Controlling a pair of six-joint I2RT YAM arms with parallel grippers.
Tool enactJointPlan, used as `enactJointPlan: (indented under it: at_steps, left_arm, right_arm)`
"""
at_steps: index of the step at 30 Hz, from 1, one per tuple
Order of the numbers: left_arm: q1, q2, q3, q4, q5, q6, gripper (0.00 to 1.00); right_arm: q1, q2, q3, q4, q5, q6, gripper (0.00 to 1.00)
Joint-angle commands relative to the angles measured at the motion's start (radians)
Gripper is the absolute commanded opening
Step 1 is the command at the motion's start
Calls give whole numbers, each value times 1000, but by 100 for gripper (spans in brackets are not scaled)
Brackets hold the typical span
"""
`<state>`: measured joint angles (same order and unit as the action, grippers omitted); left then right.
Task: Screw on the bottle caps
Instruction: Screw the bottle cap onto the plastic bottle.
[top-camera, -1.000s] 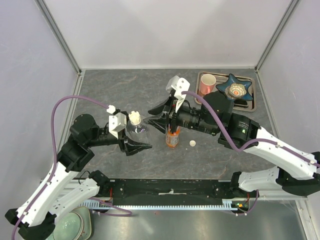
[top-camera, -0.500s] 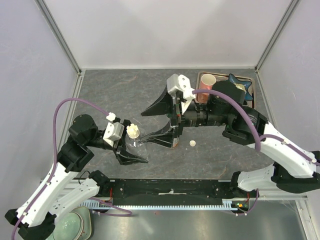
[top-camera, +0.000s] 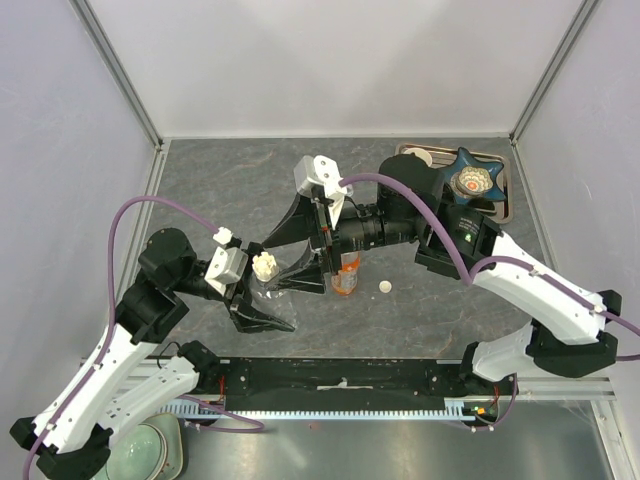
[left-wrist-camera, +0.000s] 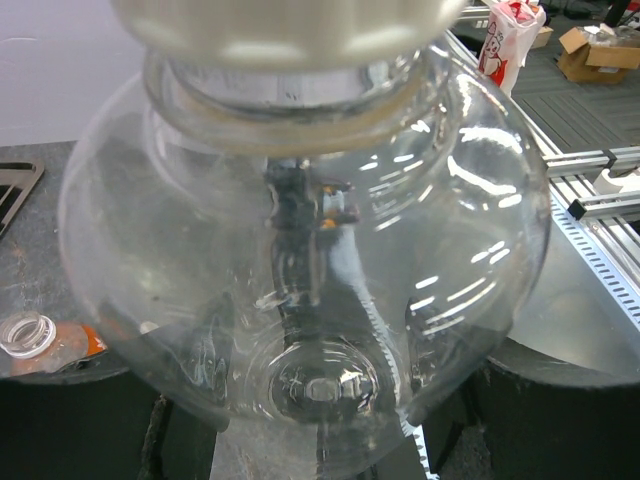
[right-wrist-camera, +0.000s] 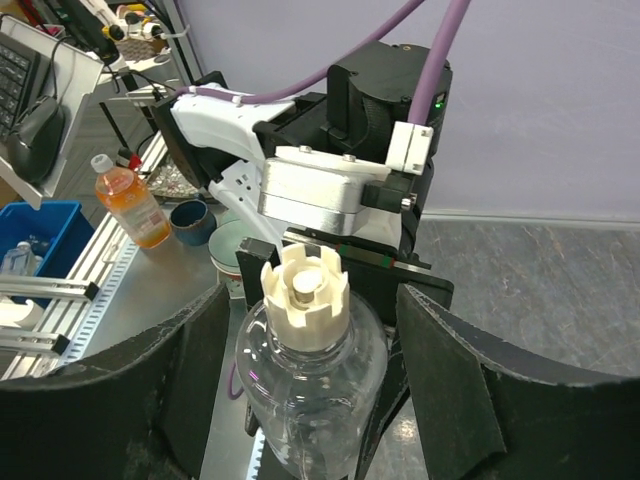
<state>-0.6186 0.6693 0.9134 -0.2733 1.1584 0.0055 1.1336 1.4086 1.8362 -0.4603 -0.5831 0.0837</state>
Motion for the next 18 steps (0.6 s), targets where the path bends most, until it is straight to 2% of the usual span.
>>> enactJointPlan:
  at_steps: [1,10,14,18]
  left_arm:
    - [2,-4,7,46,17,22,26]
    - [2,-13,-1,46,1,25,26]
    - [3,-20,-2,42,-28,31,25]
    - [3,-28,-8,25,-37,47,25]
  right_arm:
    - [-3,18,43,41,-63,17,73]
    - [-3,43,26,84,-73,42,57]
    - [-3,41,20,91,-63,44,39]
    - [-3,24,-5,103,-41,47,36]
